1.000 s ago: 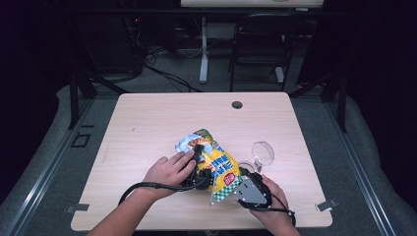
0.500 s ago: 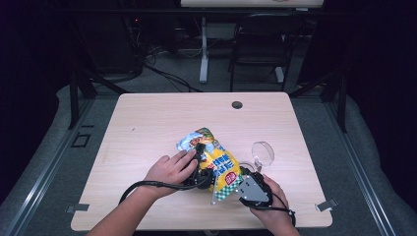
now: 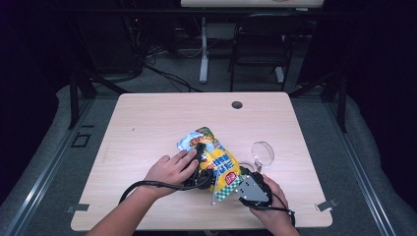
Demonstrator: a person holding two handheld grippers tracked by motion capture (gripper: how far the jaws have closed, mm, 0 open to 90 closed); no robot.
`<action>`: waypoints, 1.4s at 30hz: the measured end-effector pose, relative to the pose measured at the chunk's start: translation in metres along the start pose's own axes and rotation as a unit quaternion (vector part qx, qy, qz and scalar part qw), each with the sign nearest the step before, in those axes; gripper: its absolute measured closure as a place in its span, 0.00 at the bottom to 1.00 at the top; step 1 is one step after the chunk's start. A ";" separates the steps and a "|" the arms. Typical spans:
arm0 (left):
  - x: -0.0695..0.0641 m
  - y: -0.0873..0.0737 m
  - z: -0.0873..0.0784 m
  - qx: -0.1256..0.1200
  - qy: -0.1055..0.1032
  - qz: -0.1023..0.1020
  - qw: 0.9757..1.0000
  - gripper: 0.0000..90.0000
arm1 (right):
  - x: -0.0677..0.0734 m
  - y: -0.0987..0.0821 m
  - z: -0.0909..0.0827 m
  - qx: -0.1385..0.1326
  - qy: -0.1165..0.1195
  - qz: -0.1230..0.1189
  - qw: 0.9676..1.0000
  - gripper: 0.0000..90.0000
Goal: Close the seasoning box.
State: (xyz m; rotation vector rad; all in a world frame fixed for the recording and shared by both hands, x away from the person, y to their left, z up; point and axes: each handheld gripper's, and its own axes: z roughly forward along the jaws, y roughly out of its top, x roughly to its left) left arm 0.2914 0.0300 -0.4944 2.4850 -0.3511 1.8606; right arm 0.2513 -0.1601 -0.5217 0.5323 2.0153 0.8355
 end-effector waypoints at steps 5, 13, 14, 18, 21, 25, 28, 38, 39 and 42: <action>0.001 0.001 -0.001 0.001 0.005 0.007 1.000 0.74 | 0.000 0.000 0.000 0.000 0.000 0.000 1.000 0.77; 0.004 0.002 -0.002 0.002 0.004 0.012 1.000 0.75 | 0.000 0.000 0.000 0.000 -0.001 0.003 1.000 0.77; 0.004 0.002 -0.002 0.001 0.005 0.012 1.000 0.75 | -0.001 0.000 0.000 0.001 -0.001 0.003 1.000 0.77; 0.004 0.002 -0.002 0.002 0.006 0.013 1.000 0.75 | -0.001 0.000 0.000 0.000 -0.001 0.004 1.000 0.77; 0.005 0.003 -0.003 0.002 0.005 0.017 1.000 0.75 | -0.001 0.000 0.000 -0.001 -0.002 0.003 1.000 0.77; 0.005 0.003 -0.004 0.002 0.009 0.018 1.000 0.75 | -0.001 -0.001 0.000 0.000 -0.002 0.004 1.000 0.77; 0.007 0.004 -0.006 0.000 0.011 0.019 1.000 0.75 | -0.001 -0.001 0.000 -0.001 -0.003 0.009 1.000 0.77; 0.009 0.005 -0.007 -0.003 0.012 0.024 1.000 0.76 | -0.002 -0.002 0.001 0.000 -0.004 0.013 1.000 0.77; 0.009 0.005 -0.007 -0.003 0.012 0.024 1.000 0.76 | -0.002 -0.002 0.001 0.000 -0.004 0.013 1.000 0.77; 0.009 0.006 -0.007 -0.002 0.012 0.024 1.000 0.77 | -0.002 -0.002 0.001 0.001 -0.004 0.013 1.000 0.77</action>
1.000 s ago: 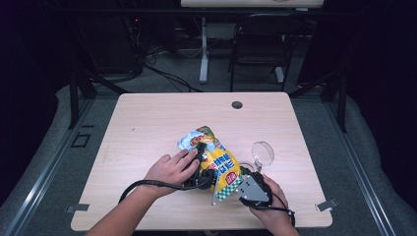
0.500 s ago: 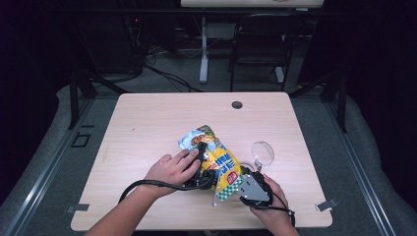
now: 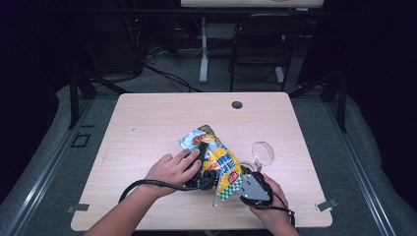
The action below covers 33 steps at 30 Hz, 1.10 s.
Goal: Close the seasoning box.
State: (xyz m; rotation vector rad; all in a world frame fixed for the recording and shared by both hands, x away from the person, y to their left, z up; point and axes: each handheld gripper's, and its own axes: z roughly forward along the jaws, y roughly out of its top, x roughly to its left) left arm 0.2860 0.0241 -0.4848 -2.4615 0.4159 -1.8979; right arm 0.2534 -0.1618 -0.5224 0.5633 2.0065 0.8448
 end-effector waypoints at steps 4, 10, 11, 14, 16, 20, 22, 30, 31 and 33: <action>0.000 0.000 0.000 0.001 -0.002 0.000 1.000 0.77 | 0.001 0.000 0.000 0.002 0.001 0.001 1.000 0.78; 0.000 0.001 0.001 0.003 -0.001 0.002 1.000 0.77 | 0.000 0.000 0.001 0.001 0.001 0.004 1.000 0.78; 0.000 0.001 0.001 0.003 -0.001 0.002 1.000 0.77 | 0.000 0.000 0.001 0.002 0.000 0.003 1.000 0.78; 0.001 0.001 0.001 0.002 -0.004 0.001 1.000 0.77 | 0.001 0.000 0.001 0.002 0.001 0.003 1.000 0.78; 0.001 0.001 0.000 0.002 0.004 0.001 1.000 0.77 | 0.001 0.001 0.001 0.002 0.000 0.004 1.000 0.78; 0.003 0.002 0.000 0.001 0.000 0.001 1.000 0.77 | 0.000 0.001 0.000 -0.001 -0.002 0.008 1.000 0.78; 0.004 0.002 -0.001 0.001 0.000 0.001 1.000 0.77 | 0.000 0.001 0.000 0.000 -0.003 0.009 1.000 0.78; 0.006 0.004 -0.001 0.001 0.005 0.012 1.000 0.78 | -0.001 0.000 0.001 0.000 -0.003 0.009 1.000 0.78; 0.006 0.004 -0.001 0.001 0.005 0.013 1.000 0.77 | 0.000 0.000 0.002 0.000 -0.001 0.010 1.000 0.78; 0.006 0.004 -0.002 0.000 0.007 0.009 1.000 0.78 | 0.000 0.000 0.002 0.002 -0.001 0.010 1.000 0.78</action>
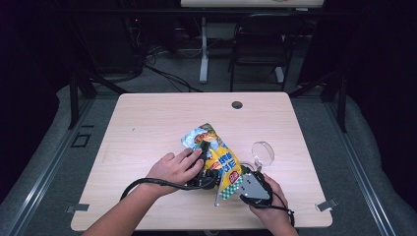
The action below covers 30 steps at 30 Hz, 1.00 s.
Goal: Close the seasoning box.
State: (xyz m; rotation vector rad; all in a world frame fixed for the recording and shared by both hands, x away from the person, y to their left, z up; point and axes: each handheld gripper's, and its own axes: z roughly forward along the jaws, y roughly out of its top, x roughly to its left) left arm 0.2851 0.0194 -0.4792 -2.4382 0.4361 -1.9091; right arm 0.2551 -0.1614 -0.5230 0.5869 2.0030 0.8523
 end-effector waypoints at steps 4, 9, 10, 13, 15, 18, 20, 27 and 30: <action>0.000 0.002 0.000 0.000 -0.003 0.004 1.000 0.78 | 0.000 0.000 -0.001 0.000 0.000 -0.002 1.000 0.78; 0.002 0.003 -0.002 0.000 -0.001 0.006 1.000 0.78 | -0.002 -0.001 -0.003 -0.003 0.000 0.006 1.000 0.78; 0.002 0.003 -0.002 0.000 -0.001 0.007 1.000 0.78 | -0.002 -0.001 -0.003 -0.003 0.000 0.006 1.000 0.78; 0.003 0.003 -0.002 0.002 0.005 0.011 1.000 0.78 | -0.001 -0.001 -0.002 -0.003 0.000 0.004 1.000 0.78; 0.003 0.003 -0.001 0.003 0.003 0.011 1.000 0.78 | -0.001 -0.001 -0.002 -0.002 0.000 0.005 1.000 0.78; 0.003 0.003 -0.001 0.003 0.001 0.010 1.000 0.78 | -0.002 -0.001 -0.001 -0.001 0.002 0.006 1.000 0.78; 0.003 0.003 -0.001 0.002 0.005 0.010 1.000 0.78 | -0.001 0.000 -0.001 -0.001 0.002 0.008 1.000 0.78; 0.004 0.003 -0.002 0.003 0.003 0.015 1.000 0.78 | -0.001 0.000 0.000 -0.001 0.002 0.011 1.000 0.78; 0.003 0.004 -0.003 0.001 0.007 0.018 1.000 0.78 | 0.000 0.000 0.001 0.002 0.001 0.009 1.000 0.78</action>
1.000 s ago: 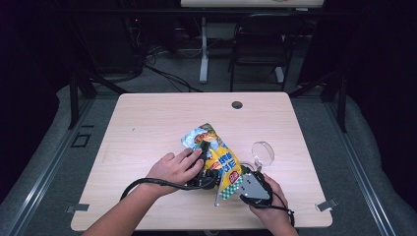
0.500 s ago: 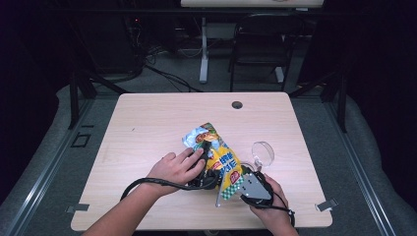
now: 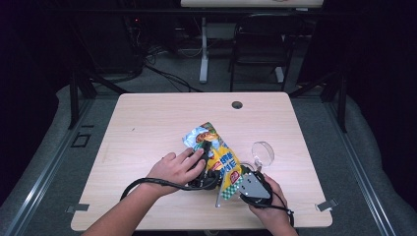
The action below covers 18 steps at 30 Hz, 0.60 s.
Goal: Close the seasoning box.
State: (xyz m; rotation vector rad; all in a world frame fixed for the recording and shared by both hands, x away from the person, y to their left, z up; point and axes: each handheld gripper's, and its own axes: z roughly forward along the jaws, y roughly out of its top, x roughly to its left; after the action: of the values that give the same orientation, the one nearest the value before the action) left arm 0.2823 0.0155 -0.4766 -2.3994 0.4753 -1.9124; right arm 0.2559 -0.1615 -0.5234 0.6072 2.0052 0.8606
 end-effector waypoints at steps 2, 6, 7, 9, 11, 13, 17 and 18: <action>0.000 0.000 0.000 -0.001 0.006 0.002 1.000 0.78 | 0.000 0.000 0.001 0.002 0.002 -0.001 1.000 0.78; 0.001 0.000 0.000 0.000 0.002 0.001 1.000 0.78 | 0.000 0.000 0.000 0.000 0.002 -0.001 1.000 0.78; 0.001 0.000 0.000 0.000 0.001 0.000 1.000 0.78 | 0.000 0.000 0.000 0.001 0.001 0.000 1.000 0.78; 0.001 0.001 0.000 0.000 0.001 0.003 1.000 0.78 | 0.000 0.000 0.000 0.001 0.000 0.000 1.000 0.78; 0.002 0.001 -0.001 0.000 0.001 0.004 1.000 0.78 | 0.000 0.000 0.000 0.002 0.002 0.000 1.000 0.78; 0.002 0.001 -0.001 -0.001 0.000 0.000 1.000 0.78 | 0.000 0.000 0.000 0.001 0.001 0.002 1.000 0.78; 0.002 0.002 -0.001 0.000 0.004 0.005 1.000 0.78 | 0.000 0.000 0.000 0.001 0.001 0.002 1.000 0.78; 0.002 0.002 -0.001 0.000 0.002 0.005 1.000 0.79 | 0.000 0.000 0.000 0.001 0.001 0.002 1.000 0.78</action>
State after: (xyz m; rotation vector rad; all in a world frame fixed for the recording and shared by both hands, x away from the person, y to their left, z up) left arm 0.2809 0.0133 -0.4747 -2.3901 0.4867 -1.9133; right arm 0.2559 -0.1618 -0.5234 0.6128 2.0086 0.8617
